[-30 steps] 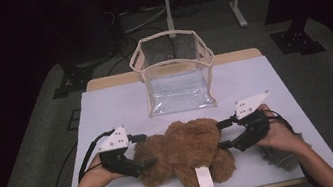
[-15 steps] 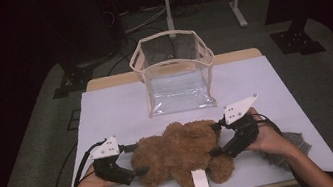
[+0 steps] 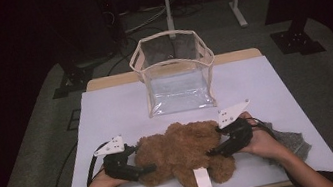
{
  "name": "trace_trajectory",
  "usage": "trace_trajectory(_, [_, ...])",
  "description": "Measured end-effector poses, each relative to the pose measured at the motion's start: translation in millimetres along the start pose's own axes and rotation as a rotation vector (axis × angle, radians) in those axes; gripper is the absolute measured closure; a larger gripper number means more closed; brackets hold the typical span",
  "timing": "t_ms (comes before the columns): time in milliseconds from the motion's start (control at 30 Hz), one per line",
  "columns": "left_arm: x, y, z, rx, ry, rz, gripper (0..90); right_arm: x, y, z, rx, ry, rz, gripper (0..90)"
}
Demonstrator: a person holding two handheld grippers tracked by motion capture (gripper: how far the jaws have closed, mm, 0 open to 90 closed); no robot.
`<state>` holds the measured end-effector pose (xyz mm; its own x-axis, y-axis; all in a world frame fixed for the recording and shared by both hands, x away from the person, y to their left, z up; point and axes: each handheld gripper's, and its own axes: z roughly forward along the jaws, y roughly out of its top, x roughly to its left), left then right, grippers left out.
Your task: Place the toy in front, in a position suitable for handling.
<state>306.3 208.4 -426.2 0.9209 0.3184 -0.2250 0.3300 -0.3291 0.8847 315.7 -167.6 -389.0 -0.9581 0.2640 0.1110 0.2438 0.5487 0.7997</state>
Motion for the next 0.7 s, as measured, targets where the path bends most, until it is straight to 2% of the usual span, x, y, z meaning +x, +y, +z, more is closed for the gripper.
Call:
trace_trajectory(100, [-3.9, 13.4, 10.1, -0.015, -0.011, 0.027, 22.0, 1.1, 3.6, -11.6, 0.013, -0.021, -0.019, 41.5])
trace_trajectory(233, [-3.8, 20.8, 21.2, -0.012, -0.021, 0.038, 21.9, 3.4, 6.4, -26.3, 0.044, -0.057, -0.058, 41.3])
trace_trajectory(267, [-3.6, 23.4, 29.7, -0.006, -0.029, 0.042, 21.9, 3.6, 6.5, -30.7, 0.042, -0.069, -0.061, 41.4])
trace_trajectory(333, [-3.6, 24.5, 34.0, -0.006, -0.035, 0.042, 21.9, 2.8, 5.8, -40.0, 0.04, -0.077, -0.052, 41.3])
trace_trajectory(433, [-6.5, 30.3, 46.6, 0.014, -0.031, 0.073, 21.3, 1.6, 0.5, -49.7, 0.046, -0.091, -0.058, 40.1])
trace_trajectory(533, [-9.1, 33.5, 49.4, 0.025, -0.019, 0.089, 19.5, -3.9, -15.8, -47.5, 0.094, -0.088, -0.024, 38.1])
trace_trajectory(567, [-11.3, 36.2, 51.3, 0.042, -0.002, 0.108, 18.8, -6.6, -23.3, -44.7, 0.087, -0.075, 0.009, 37.1])
trace_trajectory(600, [-11.3, 36.2, 51.3, 0.042, -0.002, 0.108, 18.6, -9.5, -30.2, -42.4, 0.074, -0.055, 0.032, 36.2])
trace_trajectory(700, [-12.7, 37.9, 49.8, 0.056, 0.022, 0.127, 17.2, -11.9, -39.8, -40.8, 0.043, -0.038, 0.056, 32.0])
